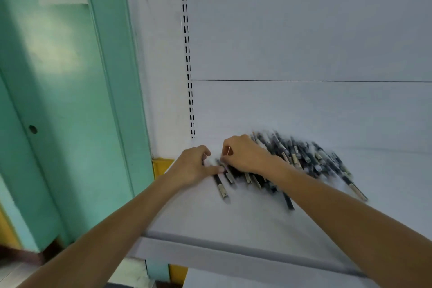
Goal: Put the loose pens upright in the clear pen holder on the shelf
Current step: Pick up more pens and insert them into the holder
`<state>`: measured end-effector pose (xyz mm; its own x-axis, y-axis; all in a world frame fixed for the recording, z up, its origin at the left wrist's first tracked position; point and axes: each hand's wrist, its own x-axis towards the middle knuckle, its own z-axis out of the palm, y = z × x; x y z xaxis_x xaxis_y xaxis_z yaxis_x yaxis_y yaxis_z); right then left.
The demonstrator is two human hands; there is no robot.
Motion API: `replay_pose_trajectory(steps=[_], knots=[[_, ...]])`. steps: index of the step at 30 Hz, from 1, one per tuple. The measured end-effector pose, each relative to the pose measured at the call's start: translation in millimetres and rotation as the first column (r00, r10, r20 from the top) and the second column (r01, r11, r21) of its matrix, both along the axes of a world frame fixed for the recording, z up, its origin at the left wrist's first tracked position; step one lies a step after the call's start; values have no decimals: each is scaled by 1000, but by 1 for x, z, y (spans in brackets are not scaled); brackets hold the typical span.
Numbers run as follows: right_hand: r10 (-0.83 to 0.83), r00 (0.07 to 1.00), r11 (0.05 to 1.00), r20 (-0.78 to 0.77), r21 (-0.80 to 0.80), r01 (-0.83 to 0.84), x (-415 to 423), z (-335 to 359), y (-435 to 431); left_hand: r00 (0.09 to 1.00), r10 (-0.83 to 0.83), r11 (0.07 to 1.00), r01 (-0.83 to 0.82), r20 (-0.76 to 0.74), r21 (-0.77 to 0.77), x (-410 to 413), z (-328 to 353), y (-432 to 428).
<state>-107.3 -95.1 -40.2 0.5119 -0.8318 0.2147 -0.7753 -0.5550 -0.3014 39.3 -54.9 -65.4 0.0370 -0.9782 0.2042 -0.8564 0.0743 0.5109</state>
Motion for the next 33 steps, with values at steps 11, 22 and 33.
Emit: replay_pose_trajectory(steps=[11,22,33], knots=[[-129,951,988,-282,-117,99,32,3,17,943,62,988,-104,328,113,3,15,21],[-217,957,976,192,45,213,26,4,30,753,70,996,-84,655,-10,0,-4,34],[-188,866,976,464,-10,217,-54,24,38,951,-55,993,84,-306,83,-2,25,46]])
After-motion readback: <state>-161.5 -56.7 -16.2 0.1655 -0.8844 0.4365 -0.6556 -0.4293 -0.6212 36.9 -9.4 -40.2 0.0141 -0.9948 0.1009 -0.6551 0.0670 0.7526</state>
